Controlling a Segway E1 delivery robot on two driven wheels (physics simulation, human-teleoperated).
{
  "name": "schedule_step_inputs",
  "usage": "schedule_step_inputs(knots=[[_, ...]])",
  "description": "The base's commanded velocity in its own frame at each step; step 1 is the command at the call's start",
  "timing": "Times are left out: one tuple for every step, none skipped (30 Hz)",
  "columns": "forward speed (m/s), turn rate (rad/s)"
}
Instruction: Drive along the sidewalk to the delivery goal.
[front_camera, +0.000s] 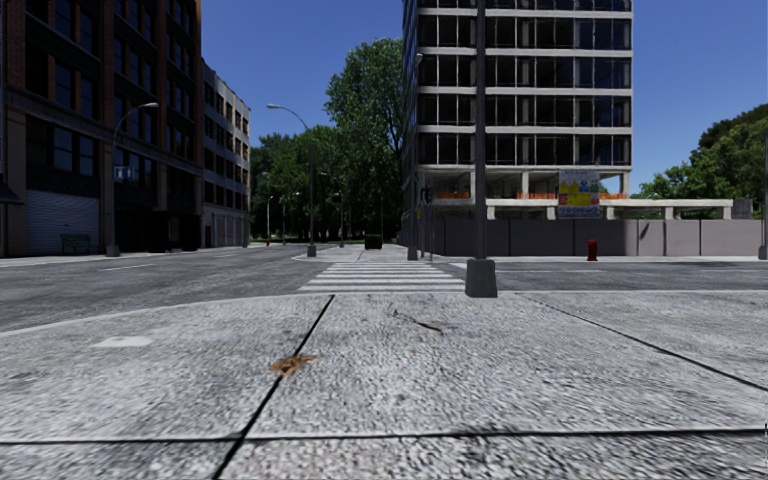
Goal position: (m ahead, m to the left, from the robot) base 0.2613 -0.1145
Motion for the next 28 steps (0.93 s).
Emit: schedule_step_inputs(knots=[[0.00, 0.00], [0.00, 0.00], [0.00, 0.00], [0.00, 0.00], [0.00, 0.00], [0.00, 0.00], [0.00, 0.00], [0.00, 0.00], [0.00, 0.00], [0.00, 0.00], [0.00, 0.00], [0.00, 0.00], [0.00, 0.00], [0.00, 0.00], [0.00, 0.00], [0.00, 0.00], [0.00, 0.00], [0.00, 0.00], [0.00, 0.00], [0.00, 0.00], [0.00, 0.00], [0.00, 0.00], [0.00, 0.00], [0.00, 0.00], [0.00, 0.00], [0.00, 0.00], [0.00, 0.00], [0.00, 0.00]])
